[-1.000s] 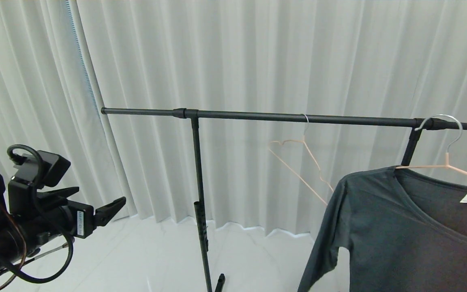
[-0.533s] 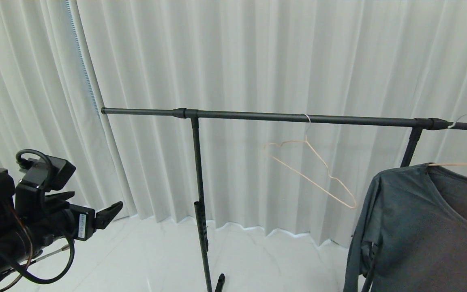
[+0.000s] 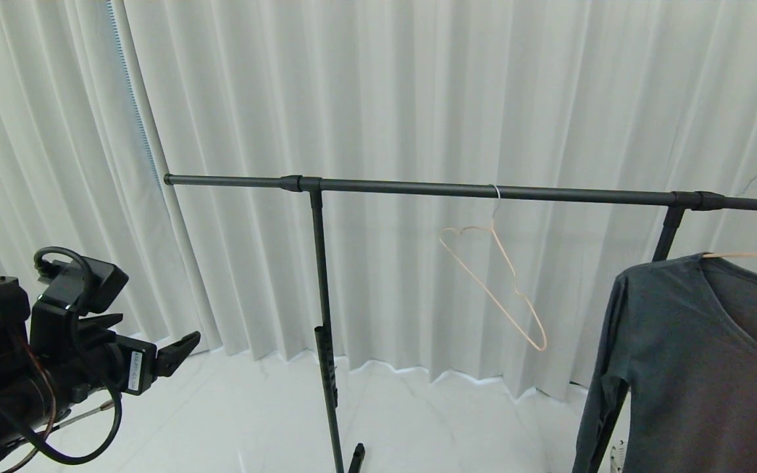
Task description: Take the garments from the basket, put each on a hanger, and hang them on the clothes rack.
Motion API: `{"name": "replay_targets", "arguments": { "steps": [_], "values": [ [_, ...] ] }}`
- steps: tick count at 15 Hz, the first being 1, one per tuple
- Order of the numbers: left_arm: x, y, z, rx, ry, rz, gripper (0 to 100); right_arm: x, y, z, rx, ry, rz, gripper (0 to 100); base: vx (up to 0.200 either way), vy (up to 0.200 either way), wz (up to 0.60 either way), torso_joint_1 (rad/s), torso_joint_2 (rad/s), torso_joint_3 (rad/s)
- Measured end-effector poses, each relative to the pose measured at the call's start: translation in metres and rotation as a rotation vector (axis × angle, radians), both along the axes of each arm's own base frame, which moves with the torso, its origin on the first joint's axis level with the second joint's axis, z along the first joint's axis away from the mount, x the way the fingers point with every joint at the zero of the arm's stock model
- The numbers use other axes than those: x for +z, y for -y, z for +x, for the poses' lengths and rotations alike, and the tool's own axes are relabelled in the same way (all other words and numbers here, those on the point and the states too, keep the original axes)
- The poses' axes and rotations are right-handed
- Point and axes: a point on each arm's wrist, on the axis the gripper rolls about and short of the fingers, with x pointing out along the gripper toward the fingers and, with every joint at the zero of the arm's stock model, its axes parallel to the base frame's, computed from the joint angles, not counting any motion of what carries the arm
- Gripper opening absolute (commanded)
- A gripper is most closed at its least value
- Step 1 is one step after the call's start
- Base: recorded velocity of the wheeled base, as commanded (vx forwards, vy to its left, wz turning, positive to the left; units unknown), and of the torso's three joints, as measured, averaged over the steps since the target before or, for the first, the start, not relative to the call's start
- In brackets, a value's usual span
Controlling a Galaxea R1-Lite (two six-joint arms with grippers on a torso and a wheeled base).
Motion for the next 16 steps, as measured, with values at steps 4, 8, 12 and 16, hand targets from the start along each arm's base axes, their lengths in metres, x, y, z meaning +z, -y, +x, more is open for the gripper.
{"name": "replay_targets", "arguments": {
  "steps": [4,8,12,16],
  "values": [
    [0.004,0.001,-0.004,0.026,0.022,0.015,100,-0.004,-0.012,0.035,0.055,0.061,0.029,0,0.0,0.0,0.0,0.0,0.0,0.0],
    [0.007,0.004,-0.008,0.033,0.04,0.02,100,-0.018,-0.018,0.069,0.064,0.031,0.025,0,0.05,0.0,0.0,0.003,0.0,0.001],
    [0.01,0.009,-0.013,0.006,0.057,0.018,100,-0.027,-0.018,0.099,0.061,0.053,0.023,0,0.2,0.0,0.0,-0.002,0.0,0.007],
    [0.01,0.016,-0.021,-0.033,0.067,0.021,100,-0.037,-0.018,0.109,0.059,0.015,0.027,0,0.2,0.0,0.0,0.006,0.01,0.001]
  ]
}}
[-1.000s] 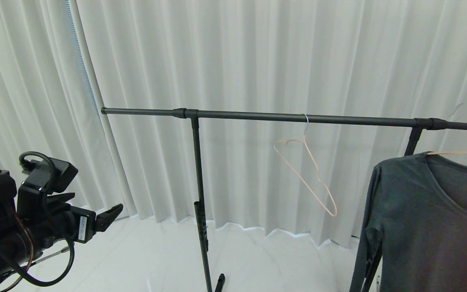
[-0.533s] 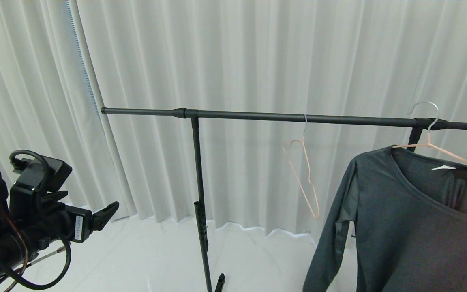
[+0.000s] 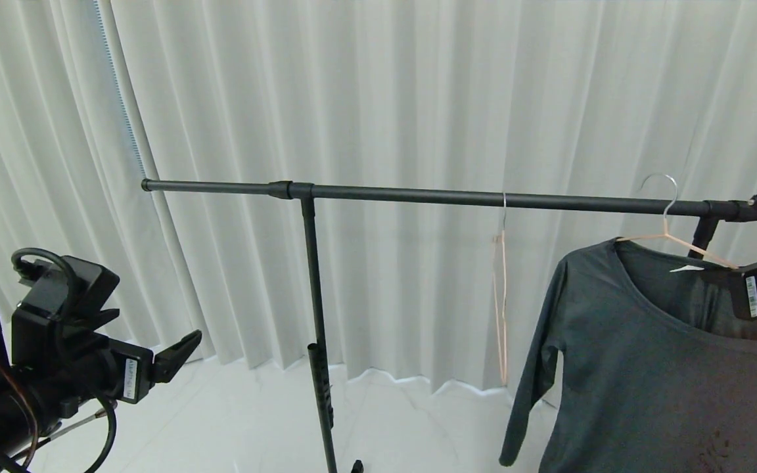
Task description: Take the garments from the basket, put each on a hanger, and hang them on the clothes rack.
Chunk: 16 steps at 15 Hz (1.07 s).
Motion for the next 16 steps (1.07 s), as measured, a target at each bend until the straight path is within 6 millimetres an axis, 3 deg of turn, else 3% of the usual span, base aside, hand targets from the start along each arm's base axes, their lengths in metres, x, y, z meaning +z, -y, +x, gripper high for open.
{"name": "replay_targets", "arguments": {
  "steps": [2,16],
  "values": [
    [0.0,0.001,-0.005,-0.01,0.005,0.002,100,-0.001,0.0,0.001,-0.001,-0.006,0.005,0,0.2,0.0,0.0,0.0,0.01,0.0],
    [0.011,0.002,-0.023,-0.029,0.086,0.026,100,-0.018,-0.017,0.009,0.032,-0.053,-0.009,0,0.0,0.0,0.0,0.0,0.0,0.0]
  ]
}}
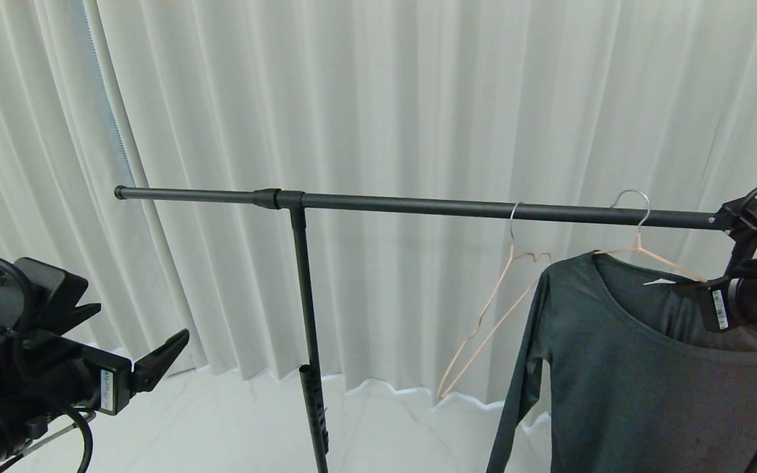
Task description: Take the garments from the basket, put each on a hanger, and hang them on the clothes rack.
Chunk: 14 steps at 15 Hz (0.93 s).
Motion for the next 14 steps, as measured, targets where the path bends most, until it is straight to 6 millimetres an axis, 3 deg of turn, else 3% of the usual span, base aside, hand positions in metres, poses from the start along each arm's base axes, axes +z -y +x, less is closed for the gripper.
{"name": "replay_targets", "arguments": {
  "steps": [12,13,14],
  "values": [
    [-0.0005,-0.0007,-0.0098,0.0,0.018,0.003,100,-0.0004,-0.0023,0.006,-0.056,0.013,-0.005,0,0.0,0.0,0.0,0.0,0.0,0.0],
    [-0.0005,-0.0008,-0.0101,0.0,0.019,0.003,100,-0.0005,-0.0027,0.006,-0.055,0.012,-0.005,100,0.0,0.0,0.0,0.0,0.0,0.0],
    [-0.0005,-0.0008,-0.0102,0.0,0.019,0.003,100,-0.0004,-0.0031,0.006,-0.054,0.013,-0.005,100,0.0,0.0,0.0,0.0,0.0,0.0]
  ]
}}
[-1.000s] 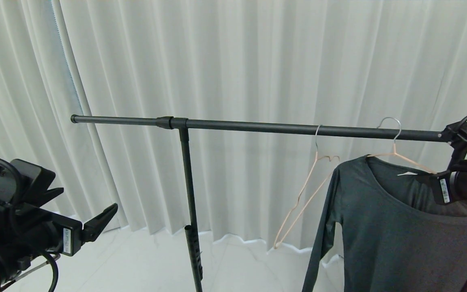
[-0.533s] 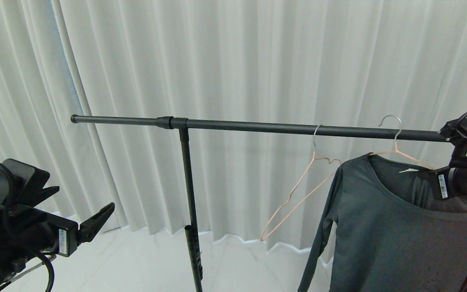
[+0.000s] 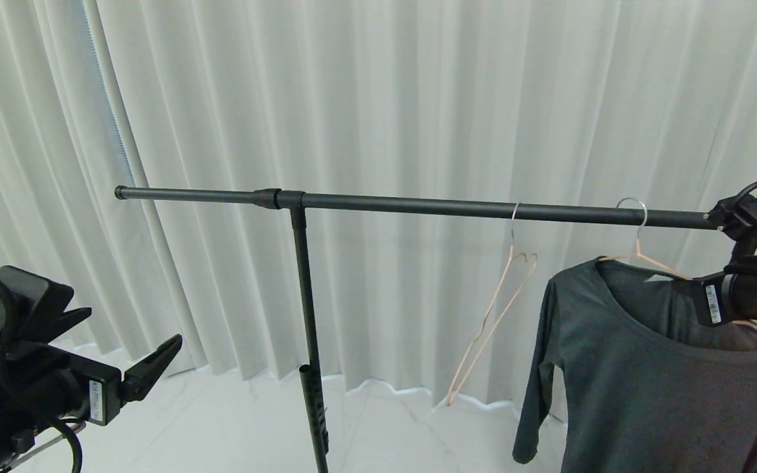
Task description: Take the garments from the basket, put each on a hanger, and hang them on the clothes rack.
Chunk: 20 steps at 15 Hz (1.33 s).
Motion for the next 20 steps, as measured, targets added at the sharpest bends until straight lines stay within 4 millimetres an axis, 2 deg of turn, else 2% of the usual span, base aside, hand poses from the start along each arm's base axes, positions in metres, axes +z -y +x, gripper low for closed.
{"name": "replay_targets", "arguments": {
  "steps": [6,9,11,13,16,20],
  "values": [
    [0.0,-0.001,0.0,0.01,-0.003,-0.001,100,0.005,0.001,-0.008,-0.03,0.016,-0.002,100,0.0,0.0,0.0,0.0,0.0,0.0],
    [-0.002,-0.008,0.002,0.058,-0.011,-0.001,100,0.016,0.003,-0.031,-0.051,0.007,0.032,100,0.0,0.0,0.0,0.0,0.0,0.0],
    [-0.002,-0.016,0.002,0.116,-0.014,0.001,100,0.024,0.009,-0.052,-0.083,0.004,0.032,100,-0.2,0.0,0.0,0.005,0.0,0.012],
    [-0.005,-0.02,0.001,0.172,-0.023,0.006,100,0.027,0.02,-0.068,-0.156,0.003,-0.043,100,-0.2,0.0,0.0,0.012,0.0,0.002],
    [-0.013,-0.02,-0.005,0.181,-0.051,0.002,100,0.025,0.035,-0.08,-0.263,0.0,-0.194,100,-0.2,0.0,0.0,-0.009,0.0,0.002],
    [-0.022,-0.018,-0.014,0.167,-0.07,0.001,100,0.018,0.042,-0.087,-0.305,-0.017,-0.251,100,-0.2,0.0,0.0,0.0,0.0,0.002]
  ]
}}
